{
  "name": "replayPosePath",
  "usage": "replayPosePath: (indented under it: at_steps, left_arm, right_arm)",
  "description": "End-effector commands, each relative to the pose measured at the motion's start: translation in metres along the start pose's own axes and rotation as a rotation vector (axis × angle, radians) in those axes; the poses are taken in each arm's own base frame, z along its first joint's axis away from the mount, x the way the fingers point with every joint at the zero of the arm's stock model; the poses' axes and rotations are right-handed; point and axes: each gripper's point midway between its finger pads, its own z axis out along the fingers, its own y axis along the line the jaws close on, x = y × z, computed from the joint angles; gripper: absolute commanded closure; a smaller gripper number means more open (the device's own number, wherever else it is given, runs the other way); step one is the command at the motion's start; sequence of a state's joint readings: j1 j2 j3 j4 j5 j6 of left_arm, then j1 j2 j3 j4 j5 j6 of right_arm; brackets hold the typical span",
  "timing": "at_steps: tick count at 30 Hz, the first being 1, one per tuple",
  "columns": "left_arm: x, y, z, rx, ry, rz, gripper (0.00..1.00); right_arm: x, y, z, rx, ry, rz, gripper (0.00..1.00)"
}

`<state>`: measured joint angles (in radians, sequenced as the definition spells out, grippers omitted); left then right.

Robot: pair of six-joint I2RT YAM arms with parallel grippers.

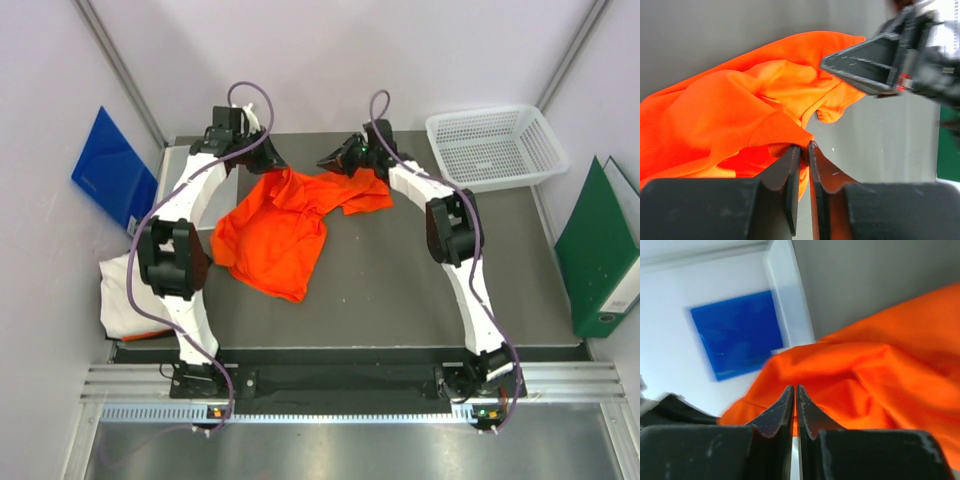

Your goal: Fold and stack the t-shirts

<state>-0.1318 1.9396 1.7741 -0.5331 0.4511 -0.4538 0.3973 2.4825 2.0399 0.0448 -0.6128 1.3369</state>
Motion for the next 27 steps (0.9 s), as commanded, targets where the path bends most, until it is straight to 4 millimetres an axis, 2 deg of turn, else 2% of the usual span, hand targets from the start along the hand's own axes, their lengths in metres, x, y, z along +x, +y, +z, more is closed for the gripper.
replayPosePath:
  at_steps: [1, 2, 3, 4, 5, 6, 7, 8, 9, 10, 11, 13, 15, 16, 17, 18, 19, 20, 21, 22, 23, 27]
  left_arm:
    - [-0.022, -0.009, -0.007, 0.016, -0.055, 0.032, 0.81]
    - [-0.021, -0.006, -0.003, 0.005, -0.041, 0.013, 0.78]
    - [-0.032, -0.011, -0.003, 0.016, -0.058, 0.018, 0.76]
    - [-0.029, -0.003, 0.009, 0.005, -0.038, 0.003, 0.76]
    - [-0.028, -0.002, 0.013, -0.001, -0.025, -0.015, 0.74]
    - [-0.038, -0.007, 0.013, 0.011, -0.042, -0.010, 0.71]
    - [-0.035, 0.000, 0.024, 0.007, -0.026, -0.022, 0.66]
    - [-0.041, -0.004, 0.024, 0.014, -0.037, -0.026, 0.53]
    - [-0.039, 0.000, 0.033, 0.018, -0.022, -0.035, 0.45]
    - [-0.040, 0.001, 0.036, 0.016, -0.023, -0.037, 0.35]
    - [-0.046, 0.000, 0.035, 0.014, -0.033, -0.027, 0.23]
    - [-0.043, 0.012, 0.038, -0.035, -0.020, -0.024, 0.16]
    - [-0.045, 0.017, 0.029, -0.078, -0.035, -0.014, 0.09]
    - [-0.049, 0.025, 0.023, -0.116, -0.053, -0.010, 0.07]
    - [-0.045, 0.034, 0.021, -0.149, -0.051, -0.017, 0.06]
    - [-0.048, 0.035, 0.009, -0.171, -0.068, -0.019, 0.05]
    - [-0.054, 0.047, 0.001, -0.218, -0.091, -0.022, 0.04]
    - [-0.050, 0.057, -0.003, -0.251, -0.089, -0.036, 0.04]
    - [-0.053, 0.058, -0.015, -0.270, -0.104, -0.043, 0.02]
    - [-0.054, 0.069, -0.025, -0.303, -0.109, -0.071, 0.01]
    - [-0.049, 0.079, -0.029, -0.333, -0.101, -0.091, 0.01]
    - [-0.038, 0.099, -0.056, -0.370, -0.094, -0.179, 0.01]
  right_arm:
    - [0.009, 0.028, -0.030, 0.254, -0.058, -0.516, 0.93]
    - [0.019, 0.041, -0.039, 0.296, -0.075, -0.622, 0.80]
    - [0.021, 0.025, -0.051, 0.397, -0.056, -0.749, 0.71]
    - [0.017, -0.001, -0.060, 0.522, -0.082, -0.802, 0.65]
    - [0.028, 0.010, -0.070, 0.539, -0.090, -0.875, 0.59]
    - [0.030, 0.003, -0.076, 0.585, -0.078, -0.970, 0.52]
    - [0.027, -0.015, -0.085, 0.688, -0.098, -1.020, 0.42]
    - [0.037, -0.007, -0.088, 0.704, -0.102, -1.120, 0.16]
    - [0.031, -0.010, -0.096, 0.783, -0.152, -1.170, 0.06]
    - [0.034, -0.018, -0.098, 0.828, -0.150, -1.209, 0.01]
    - [0.041, -0.013, -0.095, 0.832, -0.154, -1.275, 0.00]
    - [0.040, -0.013, -0.092, 0.872, -0.174, -1.317, 0.00]
    - [0.042, -0.018, -0.084, 0.901, -0.175, -1.348, 0.00]
    - [0.040, -0.014, -0.080, 0.903, -0.192, -1.359, 0.00]
    - [0.042, -0.019, -0.073, 0.916, -0.184, -1.388, 0.00]
    - [0.039, -0.019, -0.071, 0.944, -0.209, -1.398, 0.00]
    - [0.036, -0.014, -0.070, 0.950, -0.231, -1.403, 0.00]
    - [0.036, -0.023, -0.063, 0.967, -0.222, -1.415, 0.00]
    - [0.034, -0.025, -0.061, 0.981, -0.232, -1.416, 0.01]
    - [0.033, -0.025, -0.058, 0.978, -0.238, -1.416, 0.00]
    - [0.032, -0.032, -0.052, 0.983, -0.232, -1.418, 0.00]
    - [0.038, -0.041, -0.031, 0.911, -0.205, -1.415, 0.00]
